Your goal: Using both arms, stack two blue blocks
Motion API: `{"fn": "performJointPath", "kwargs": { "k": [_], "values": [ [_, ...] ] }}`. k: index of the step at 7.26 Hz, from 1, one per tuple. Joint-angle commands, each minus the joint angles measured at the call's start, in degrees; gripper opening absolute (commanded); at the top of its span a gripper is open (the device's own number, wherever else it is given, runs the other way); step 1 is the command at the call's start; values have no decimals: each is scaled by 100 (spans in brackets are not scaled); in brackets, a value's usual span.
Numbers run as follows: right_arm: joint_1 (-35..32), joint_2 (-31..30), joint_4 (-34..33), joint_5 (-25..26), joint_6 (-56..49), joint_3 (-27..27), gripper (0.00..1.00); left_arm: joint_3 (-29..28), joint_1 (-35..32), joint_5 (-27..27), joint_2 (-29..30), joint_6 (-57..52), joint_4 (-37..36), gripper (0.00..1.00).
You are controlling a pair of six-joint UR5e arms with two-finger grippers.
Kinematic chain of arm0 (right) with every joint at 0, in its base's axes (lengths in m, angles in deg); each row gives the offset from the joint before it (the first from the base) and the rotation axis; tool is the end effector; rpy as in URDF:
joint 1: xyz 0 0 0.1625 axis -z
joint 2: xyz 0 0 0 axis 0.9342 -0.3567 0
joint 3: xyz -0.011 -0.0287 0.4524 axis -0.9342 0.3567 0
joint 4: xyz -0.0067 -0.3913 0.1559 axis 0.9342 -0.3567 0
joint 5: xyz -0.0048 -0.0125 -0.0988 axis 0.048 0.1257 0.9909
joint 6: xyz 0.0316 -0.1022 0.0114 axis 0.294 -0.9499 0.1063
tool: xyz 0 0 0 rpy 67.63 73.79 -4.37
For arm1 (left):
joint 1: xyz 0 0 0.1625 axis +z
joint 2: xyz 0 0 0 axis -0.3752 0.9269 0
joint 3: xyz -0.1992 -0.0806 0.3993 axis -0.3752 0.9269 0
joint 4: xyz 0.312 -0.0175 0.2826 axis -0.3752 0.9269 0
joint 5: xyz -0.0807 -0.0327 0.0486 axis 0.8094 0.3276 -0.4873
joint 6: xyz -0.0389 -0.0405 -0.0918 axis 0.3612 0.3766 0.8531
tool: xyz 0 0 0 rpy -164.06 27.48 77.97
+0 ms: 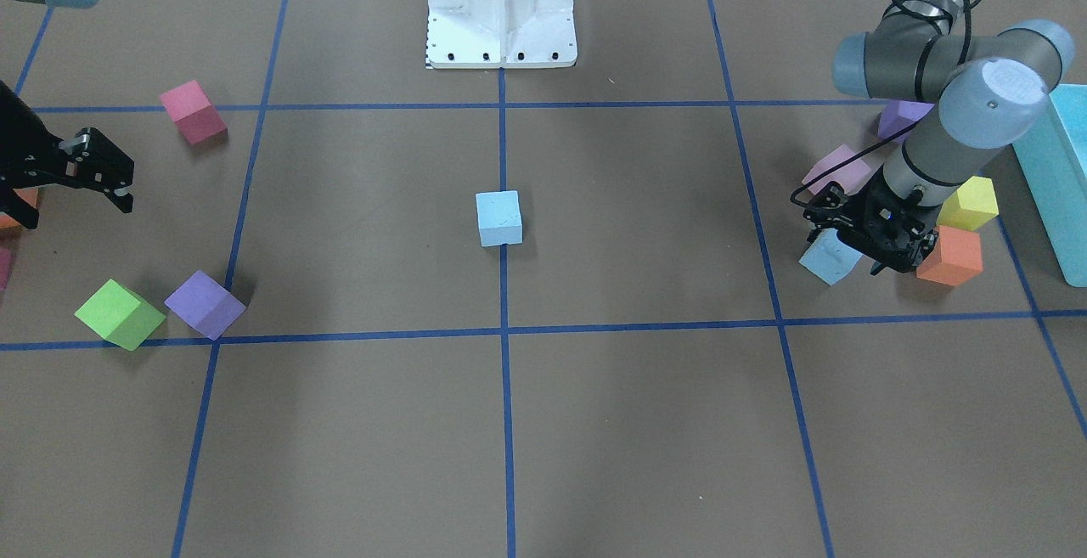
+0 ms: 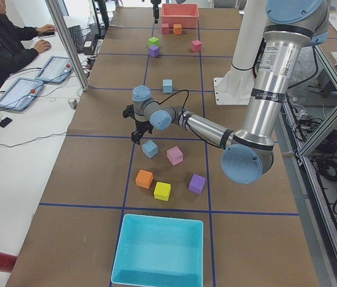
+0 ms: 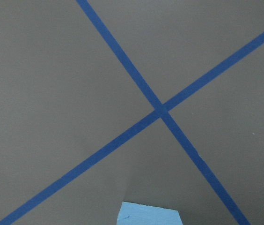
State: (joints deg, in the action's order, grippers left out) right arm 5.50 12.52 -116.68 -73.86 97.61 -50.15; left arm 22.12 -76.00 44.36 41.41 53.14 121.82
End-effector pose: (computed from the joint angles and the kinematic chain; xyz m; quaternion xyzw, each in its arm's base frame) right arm -0.1883 -0.5368 0.3716 0.0713 -0.3724 -0.0672 0.9229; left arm 0.3007 -0.5427 0.4957 0.1534 0.3566 0.2718 0.8806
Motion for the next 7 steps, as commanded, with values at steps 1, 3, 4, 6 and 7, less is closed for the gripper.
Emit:
{"fn": "performJointPath", "kwargs": {
  "k": [1, 3, 4, 6, 7],
  "values": [
    [6, -6, 3, 7, 0, 2, 100, -5, 53, 22, -98, 29, 1, 100],
    [15, 12, 12, 7, 0, 19, 100, -250, 53, 31, -82, -41, 62, 100],
    [15, 29, 12, 7, 0, 19, 100, -260, 53, 31, -55, -33, 63, 100],
    [15, 56, 12, 7, 0, 28, 100, -243, 53, 57, -46, 20, 63, 100],
    [15, 56, 12, 7, 0, 37, 100, -251, 53, 66, -46, 12, 54, 100]
  ]
}}
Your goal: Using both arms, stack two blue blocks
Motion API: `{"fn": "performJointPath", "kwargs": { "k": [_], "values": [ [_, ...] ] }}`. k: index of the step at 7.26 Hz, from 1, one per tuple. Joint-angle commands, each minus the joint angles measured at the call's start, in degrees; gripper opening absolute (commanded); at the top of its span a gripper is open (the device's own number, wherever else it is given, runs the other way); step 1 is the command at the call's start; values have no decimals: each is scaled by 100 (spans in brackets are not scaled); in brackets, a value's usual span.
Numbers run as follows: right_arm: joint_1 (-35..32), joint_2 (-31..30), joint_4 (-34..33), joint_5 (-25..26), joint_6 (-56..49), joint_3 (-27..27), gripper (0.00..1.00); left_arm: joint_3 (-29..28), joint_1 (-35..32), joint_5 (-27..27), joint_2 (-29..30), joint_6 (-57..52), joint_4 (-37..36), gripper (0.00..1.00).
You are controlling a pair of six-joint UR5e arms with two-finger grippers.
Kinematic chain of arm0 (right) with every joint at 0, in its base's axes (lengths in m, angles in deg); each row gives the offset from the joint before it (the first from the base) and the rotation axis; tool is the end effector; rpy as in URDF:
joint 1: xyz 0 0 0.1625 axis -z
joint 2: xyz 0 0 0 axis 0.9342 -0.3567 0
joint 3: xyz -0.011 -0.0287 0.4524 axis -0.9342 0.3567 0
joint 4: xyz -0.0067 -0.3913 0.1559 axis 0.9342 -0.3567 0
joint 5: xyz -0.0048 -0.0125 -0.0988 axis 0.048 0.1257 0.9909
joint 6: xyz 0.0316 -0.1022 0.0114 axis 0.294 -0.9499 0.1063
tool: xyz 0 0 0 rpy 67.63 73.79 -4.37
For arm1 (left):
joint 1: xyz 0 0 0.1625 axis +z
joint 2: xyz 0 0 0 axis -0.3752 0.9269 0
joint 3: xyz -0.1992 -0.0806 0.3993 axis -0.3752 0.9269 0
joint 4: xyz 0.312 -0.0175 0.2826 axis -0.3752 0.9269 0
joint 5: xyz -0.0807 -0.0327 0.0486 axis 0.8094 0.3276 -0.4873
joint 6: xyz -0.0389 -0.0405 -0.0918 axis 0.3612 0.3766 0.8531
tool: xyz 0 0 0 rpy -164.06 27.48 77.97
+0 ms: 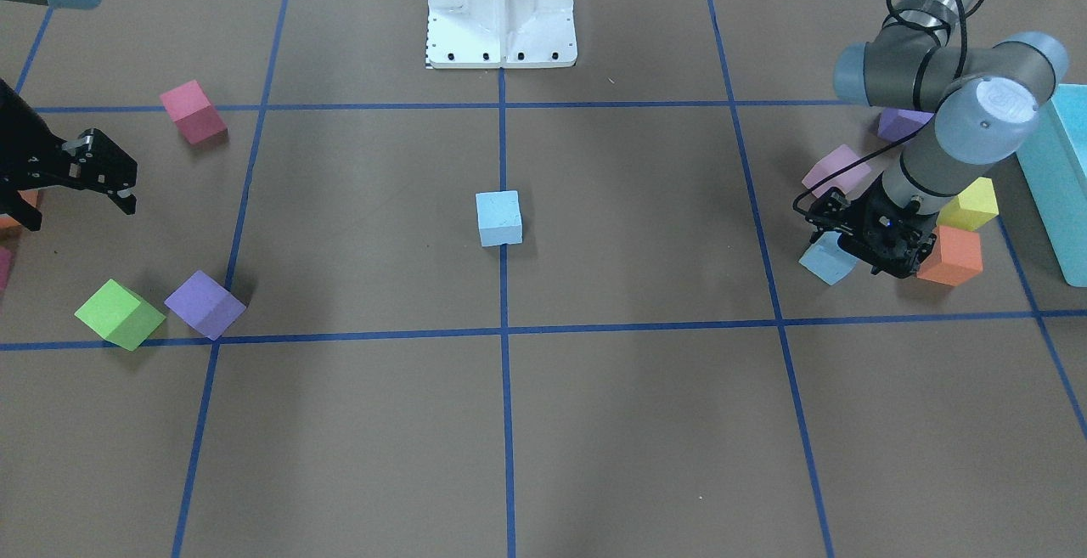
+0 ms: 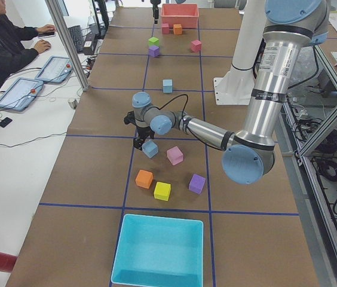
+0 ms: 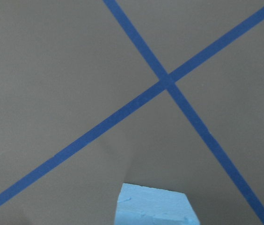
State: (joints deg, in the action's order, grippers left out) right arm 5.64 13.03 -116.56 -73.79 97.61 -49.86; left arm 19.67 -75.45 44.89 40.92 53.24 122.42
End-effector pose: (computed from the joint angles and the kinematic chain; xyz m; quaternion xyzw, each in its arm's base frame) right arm -0.1909 -0.5391 0.3685 0.0737 -0.3730 -0.0691 0.9223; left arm 0.3072 -0.5402 0.5212 0.1315 0.3549 0.2721 0.8847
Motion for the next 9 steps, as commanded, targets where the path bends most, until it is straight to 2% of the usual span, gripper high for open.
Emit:
{"fn": "performJointPath", "kwargs": {
  "k": [1, 6, 9],
  "values": [
    [0, 5, 0, 0, 0, 17, 100, -6, 6, 13, -6, 10, -7, 100],
    [9, 40, 18, 9, 0, 113, 100, -137, 190, 14, 3, 333, 2, 100],
    [9, 40, 35, 9, -9, 140, 100, -278, 279, 22, 21, 406, -7, 92]
  ]
}}
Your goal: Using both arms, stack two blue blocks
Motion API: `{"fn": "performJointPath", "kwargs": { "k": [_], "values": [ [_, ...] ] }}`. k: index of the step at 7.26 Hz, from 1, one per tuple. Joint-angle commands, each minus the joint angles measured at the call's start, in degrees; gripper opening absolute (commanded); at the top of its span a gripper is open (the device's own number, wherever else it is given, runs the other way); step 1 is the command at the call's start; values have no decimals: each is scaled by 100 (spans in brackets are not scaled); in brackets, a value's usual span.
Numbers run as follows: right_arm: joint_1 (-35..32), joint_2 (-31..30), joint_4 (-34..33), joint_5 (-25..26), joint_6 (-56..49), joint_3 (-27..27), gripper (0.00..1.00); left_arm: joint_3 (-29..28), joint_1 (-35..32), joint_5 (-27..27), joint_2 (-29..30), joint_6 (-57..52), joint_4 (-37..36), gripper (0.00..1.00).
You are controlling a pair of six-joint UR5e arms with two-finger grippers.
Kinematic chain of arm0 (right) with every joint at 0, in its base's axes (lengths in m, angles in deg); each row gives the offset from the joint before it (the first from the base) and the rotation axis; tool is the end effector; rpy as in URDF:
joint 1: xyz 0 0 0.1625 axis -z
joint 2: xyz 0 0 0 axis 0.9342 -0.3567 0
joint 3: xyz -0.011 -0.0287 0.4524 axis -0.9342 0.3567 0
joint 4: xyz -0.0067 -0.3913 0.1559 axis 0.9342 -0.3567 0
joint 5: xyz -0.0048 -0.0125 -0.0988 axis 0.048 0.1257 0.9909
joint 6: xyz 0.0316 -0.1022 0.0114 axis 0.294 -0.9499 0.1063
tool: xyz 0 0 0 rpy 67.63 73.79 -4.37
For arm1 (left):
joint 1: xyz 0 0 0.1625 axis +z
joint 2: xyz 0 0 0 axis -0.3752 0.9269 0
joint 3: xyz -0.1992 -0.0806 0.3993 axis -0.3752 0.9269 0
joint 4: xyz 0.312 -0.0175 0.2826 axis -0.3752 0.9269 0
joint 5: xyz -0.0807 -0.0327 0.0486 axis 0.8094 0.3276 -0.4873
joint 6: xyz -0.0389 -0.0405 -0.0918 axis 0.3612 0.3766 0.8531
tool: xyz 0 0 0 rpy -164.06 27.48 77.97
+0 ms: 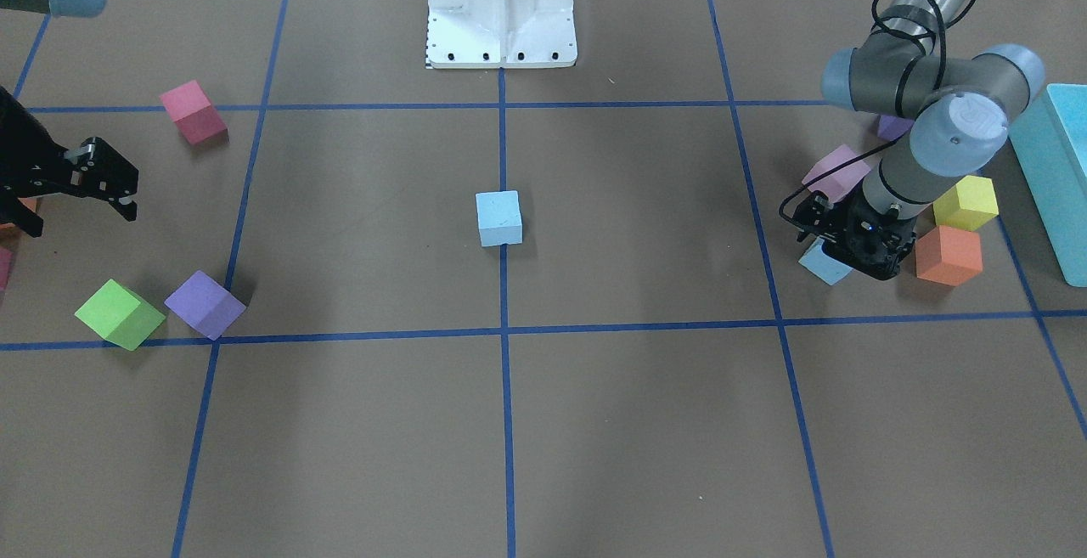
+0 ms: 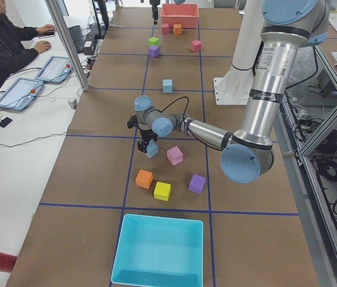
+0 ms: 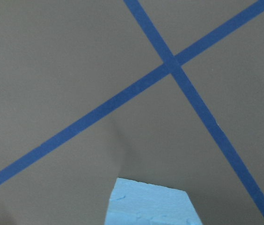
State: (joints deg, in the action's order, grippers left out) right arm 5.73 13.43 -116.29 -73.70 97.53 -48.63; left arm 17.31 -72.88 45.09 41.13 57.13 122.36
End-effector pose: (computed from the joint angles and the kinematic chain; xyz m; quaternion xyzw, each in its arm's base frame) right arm -0.1945 -0.5447 0.3734 0.0699 -0.3707 -0.0688 0.9236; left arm 0.3340 -0.5290 0.5402 0.0939 0.3562 0.2581 0.8931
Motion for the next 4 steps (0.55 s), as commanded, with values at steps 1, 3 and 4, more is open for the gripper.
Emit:
{"fn": "performJointPath", "kwargs": {
  "k": [1, 3, 4],
  "values": [
    [0, 0, 8, 0, -1, 17, 100, -52, 22, 3, 0, 17, -1, 84],
    [0, 0, 8, 0, -1, 17, 100, -34, 22, 3, 17, 26, -9, 67],
    [0, 0, 8, 0, -1, 17, 100, 1, 22, 12, 17, 26, -18, 66]
  ]
}}
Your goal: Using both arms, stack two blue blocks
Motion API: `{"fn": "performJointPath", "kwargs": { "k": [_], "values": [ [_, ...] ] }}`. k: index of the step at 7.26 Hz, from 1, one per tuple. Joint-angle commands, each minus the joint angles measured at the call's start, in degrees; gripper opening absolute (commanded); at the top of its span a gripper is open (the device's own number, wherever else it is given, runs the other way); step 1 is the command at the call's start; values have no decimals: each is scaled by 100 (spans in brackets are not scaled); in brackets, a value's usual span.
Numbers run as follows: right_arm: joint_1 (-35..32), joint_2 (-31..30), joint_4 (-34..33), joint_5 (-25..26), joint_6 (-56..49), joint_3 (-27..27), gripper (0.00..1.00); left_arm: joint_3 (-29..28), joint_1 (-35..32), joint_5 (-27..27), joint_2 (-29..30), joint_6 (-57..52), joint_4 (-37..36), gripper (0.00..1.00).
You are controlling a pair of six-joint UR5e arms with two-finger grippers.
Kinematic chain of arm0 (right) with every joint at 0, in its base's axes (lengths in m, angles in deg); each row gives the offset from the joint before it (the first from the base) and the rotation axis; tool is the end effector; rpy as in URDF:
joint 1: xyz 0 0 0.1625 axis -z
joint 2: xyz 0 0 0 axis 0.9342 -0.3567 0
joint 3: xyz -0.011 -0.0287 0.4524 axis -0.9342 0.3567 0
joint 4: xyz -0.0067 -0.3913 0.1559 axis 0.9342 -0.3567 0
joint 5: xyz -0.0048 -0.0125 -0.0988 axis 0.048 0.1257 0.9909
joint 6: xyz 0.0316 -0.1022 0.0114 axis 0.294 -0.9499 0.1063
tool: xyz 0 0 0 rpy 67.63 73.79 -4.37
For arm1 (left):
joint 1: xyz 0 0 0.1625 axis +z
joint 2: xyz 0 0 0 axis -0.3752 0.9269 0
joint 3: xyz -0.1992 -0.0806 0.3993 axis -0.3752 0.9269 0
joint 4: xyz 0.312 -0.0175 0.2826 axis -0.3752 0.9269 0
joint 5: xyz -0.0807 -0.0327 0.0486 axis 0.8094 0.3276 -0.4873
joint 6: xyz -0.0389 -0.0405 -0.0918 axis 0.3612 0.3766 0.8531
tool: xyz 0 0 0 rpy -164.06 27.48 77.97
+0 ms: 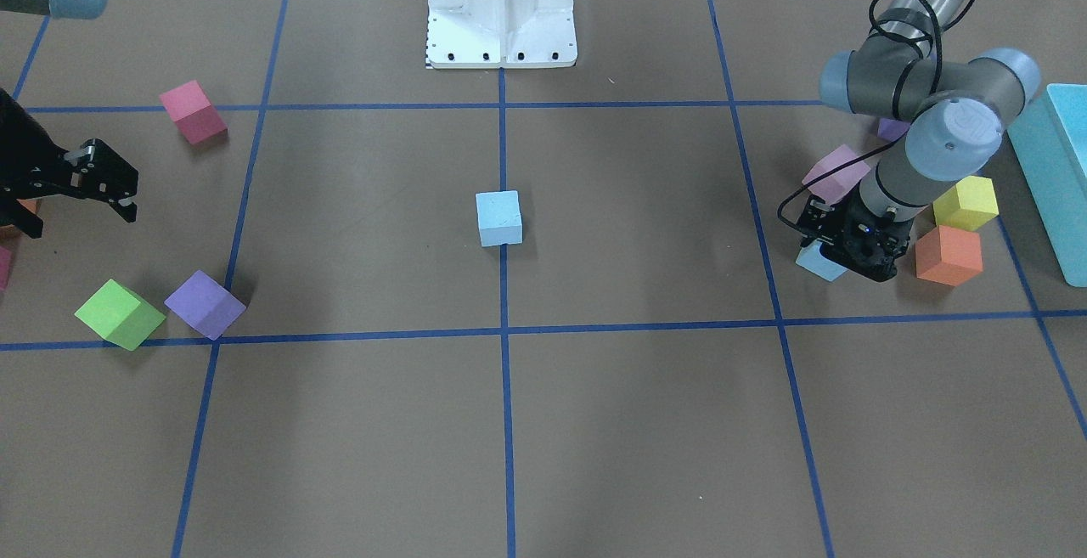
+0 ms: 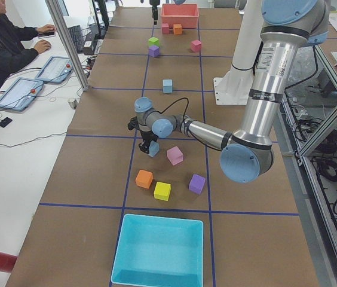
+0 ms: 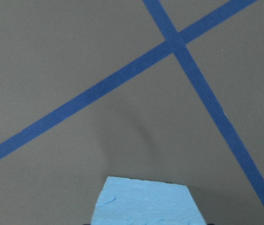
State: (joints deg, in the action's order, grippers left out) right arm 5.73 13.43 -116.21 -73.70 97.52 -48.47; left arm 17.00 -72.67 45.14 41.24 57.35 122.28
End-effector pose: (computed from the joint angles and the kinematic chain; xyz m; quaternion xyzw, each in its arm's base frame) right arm -0.1948 -0.5453 0.3745 0.0693 -0.3705 -0.0687 0.9237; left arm 0.3367 -0.5285 0.5420 0.0903 0.3560 0.2576 0.8938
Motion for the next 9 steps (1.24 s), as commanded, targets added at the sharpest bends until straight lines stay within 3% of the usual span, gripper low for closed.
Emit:
{"fn": "performJointPath", "kwargs": {
  "k": [1, 4, 6, 9],
  "values": [
    [0, 0, 0, 0, 0, -8, 100, 41, 1, 189, 6, 3, -10, 63],
    [0, 0, 9, 9, 0, 1, 100, 84, 1, 235, 24, 3, -10, 60],
    [-9, -17, 0, 0, 0, -17, 100, 521, -26, 392, 59, 282, -254, 61],
    [-26, -70, 9, -9, 0, -26, 100, 1191, -17, 385, 899, 1878, -1535, 62]
  ]
}}
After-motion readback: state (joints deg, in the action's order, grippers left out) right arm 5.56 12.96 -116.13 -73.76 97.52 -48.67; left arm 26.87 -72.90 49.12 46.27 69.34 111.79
